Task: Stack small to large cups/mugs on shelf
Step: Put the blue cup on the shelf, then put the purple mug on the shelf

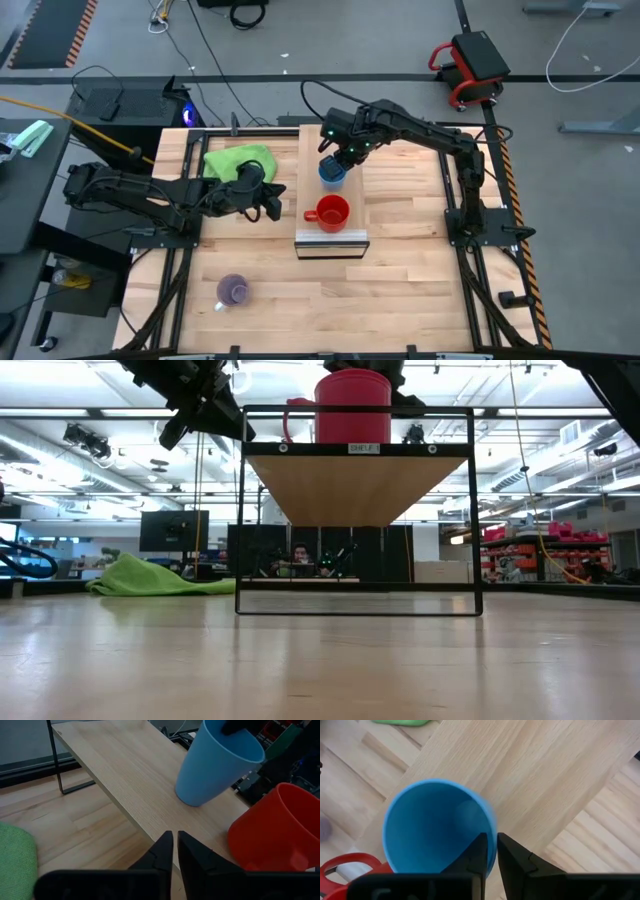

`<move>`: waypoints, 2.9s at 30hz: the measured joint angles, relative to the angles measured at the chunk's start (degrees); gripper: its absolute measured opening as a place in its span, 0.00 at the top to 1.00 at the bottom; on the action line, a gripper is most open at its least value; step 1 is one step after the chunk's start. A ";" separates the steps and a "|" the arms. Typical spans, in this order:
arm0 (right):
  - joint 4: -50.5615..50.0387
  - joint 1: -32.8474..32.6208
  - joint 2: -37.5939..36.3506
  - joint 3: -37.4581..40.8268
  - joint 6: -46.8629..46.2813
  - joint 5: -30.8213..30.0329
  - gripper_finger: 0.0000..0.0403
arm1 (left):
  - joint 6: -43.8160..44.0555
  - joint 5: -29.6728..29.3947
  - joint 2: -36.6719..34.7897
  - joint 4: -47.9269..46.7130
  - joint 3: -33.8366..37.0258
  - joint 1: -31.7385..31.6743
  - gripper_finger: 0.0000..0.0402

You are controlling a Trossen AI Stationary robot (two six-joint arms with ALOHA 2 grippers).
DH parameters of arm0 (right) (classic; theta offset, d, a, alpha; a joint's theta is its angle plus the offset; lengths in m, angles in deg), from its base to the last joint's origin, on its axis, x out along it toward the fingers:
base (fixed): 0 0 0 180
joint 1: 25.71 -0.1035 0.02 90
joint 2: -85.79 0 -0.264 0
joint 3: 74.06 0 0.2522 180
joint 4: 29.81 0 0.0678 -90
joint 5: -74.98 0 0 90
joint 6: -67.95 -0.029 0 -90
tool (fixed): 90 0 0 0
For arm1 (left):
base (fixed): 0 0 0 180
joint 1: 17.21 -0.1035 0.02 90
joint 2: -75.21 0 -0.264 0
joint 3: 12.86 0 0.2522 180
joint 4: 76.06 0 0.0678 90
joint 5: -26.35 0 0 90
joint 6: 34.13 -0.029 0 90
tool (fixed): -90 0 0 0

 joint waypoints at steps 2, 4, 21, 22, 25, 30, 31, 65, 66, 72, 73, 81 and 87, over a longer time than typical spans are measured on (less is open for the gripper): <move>-0.03 0.15 0.02 0.00 0.53 -0.01 0.88 | 0.00 0.00 0.00 0.02 0.00 0.00 0.91; -0.04 0.16 0.01 0.00 0.66 -0.02 0.88 | 0.00 0.00 0.00 0.00 0.00 0.00 0.91; -1.11 0.23 0.00 0.00 1.74 -0.02 0.88 | -0.37 0.00 0.00 0.00 0.00 0.00 0.92; -1.12 0.23 0.01 0.00 1.75 -0.02 0.88 | -0.39 0.00 0.00 0.00 0.00 0.00 0.92; -1.18 0.23 -0.17 0.00 2.02 -0.02 0.88 | -0.39 0.00 0.00 0.00 0.00 0.00 0.91; -1.15 0.25 -1.31 -0.11 1.96 -0.49 0.88 | -0.39 -0.02 0.00 0.00 0.00 0.00 0.93; -1.24 0.27 -1.60 -0.11 1.96 -0.60 0.88 | -0.39 0.00 0.00 0.00 0.00 -0.01 0.93; -2.91 -29.70 -26.85 0.55 -12.86 -28.45 0.88 | 3.07 16.33 -12.07 -24.57 0.02 0.05 0.95; -2.86 -31.43 -26.82 1.30 -14.79 -28.99 0.88 | 4.23 17.76 -12.98 -27.08 0.02 0.30 0.96; -2.82 -38.88 -28.02 14.91 -27.49 -32.65 0.88 | 11.86 22.08 -16.55 -39.28 0.02 4.62 0.97; -2.87 -39.72 -28.63 18.23 -29.90 -32.64 0.88 | 13.53 22.53 -16.79 -40.23 0.02 5.83 0.97; -2.97 -45.20 -34.45 42.99 -47.68 -28.09 0.88 | 29.43 22.17 -15.18 -47.63 -4.00 16.67 0.98; -1.45 -50.61 -39.79 57.72 -58.04 -25.04 0.88 | 41.01 17.79 -8.36 -58.27 -14.07 23.91 0.97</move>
